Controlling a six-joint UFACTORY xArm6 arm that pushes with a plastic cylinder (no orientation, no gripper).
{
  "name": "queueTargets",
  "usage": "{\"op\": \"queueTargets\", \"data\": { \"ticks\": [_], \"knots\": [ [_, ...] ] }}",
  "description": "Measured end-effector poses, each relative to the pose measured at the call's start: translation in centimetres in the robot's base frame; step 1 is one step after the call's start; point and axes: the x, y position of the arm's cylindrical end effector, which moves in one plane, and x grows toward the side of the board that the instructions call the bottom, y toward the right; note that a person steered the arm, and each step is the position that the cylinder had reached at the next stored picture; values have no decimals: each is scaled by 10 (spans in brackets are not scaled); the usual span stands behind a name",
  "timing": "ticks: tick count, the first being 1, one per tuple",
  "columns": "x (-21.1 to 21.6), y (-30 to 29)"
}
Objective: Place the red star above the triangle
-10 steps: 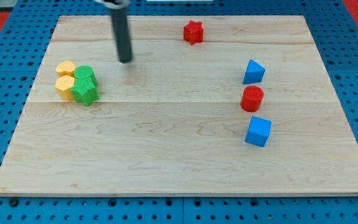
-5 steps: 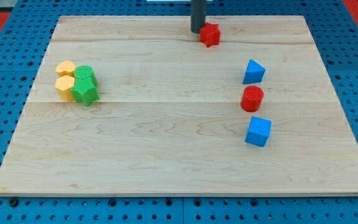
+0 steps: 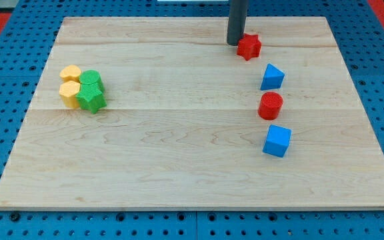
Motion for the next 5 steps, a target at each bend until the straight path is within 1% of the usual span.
{"op": "queueTargets", "data": {
  "ticks": [3, 5],
  "knots": [
    [7, 8],
    [8, 33]
  ]
}}
